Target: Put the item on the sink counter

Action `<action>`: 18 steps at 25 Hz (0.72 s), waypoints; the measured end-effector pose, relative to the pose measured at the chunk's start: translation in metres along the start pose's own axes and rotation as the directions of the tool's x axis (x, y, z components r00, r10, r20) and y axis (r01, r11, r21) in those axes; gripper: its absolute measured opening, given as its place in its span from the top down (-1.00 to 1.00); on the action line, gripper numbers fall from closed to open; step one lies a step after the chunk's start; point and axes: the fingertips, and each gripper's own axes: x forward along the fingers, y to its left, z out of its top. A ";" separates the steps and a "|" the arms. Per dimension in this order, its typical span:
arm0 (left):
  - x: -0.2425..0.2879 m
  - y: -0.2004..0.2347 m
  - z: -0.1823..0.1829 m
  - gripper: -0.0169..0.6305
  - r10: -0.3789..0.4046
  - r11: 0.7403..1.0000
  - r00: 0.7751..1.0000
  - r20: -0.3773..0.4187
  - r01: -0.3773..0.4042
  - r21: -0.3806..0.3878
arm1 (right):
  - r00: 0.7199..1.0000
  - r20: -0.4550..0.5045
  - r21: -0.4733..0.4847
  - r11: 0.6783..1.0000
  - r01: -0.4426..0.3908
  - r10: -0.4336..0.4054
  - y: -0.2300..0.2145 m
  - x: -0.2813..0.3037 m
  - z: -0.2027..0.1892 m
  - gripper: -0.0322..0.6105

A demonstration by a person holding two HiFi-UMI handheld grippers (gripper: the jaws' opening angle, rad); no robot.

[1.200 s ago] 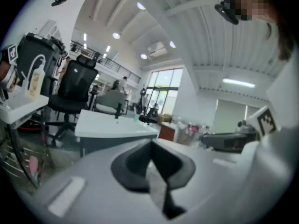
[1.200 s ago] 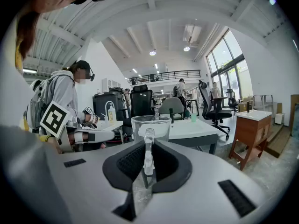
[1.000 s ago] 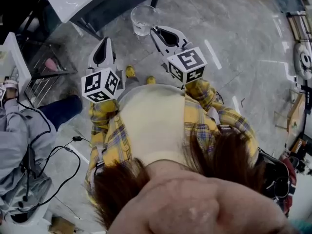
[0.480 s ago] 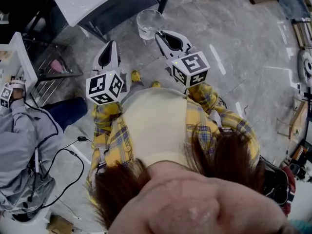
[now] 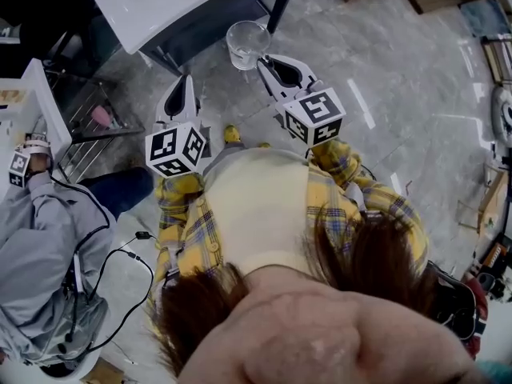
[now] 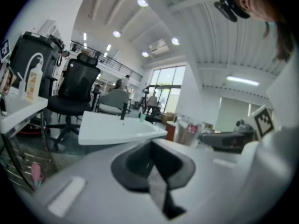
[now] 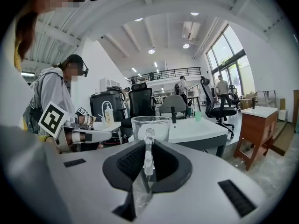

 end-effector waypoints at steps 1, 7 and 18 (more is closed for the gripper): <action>0.002 0.004 0.001 0.93 0.001 1.000 1.000 0.000 -0.001 0.000 | 1.000 -0.001 0.002 1.000 0.002 -0.002 0.000 0.005 0.001 0.79; 0.019 0.032 0.012 0.93 -0.010 1.000 1.000 -0.001 0.010 -0.008 | 1.000 -0.007 0.000 1.000 0.017 -0.017 0.001 0.036 0.009 0.79; 0.042 0.073 0.019 0.93 -0.040 0.998 0.999 -0.007 0.039 -0.053 | 0.999 -0.020 -0.025 0.998 0.049 -0.049 0.006 0.083 0.029 0.79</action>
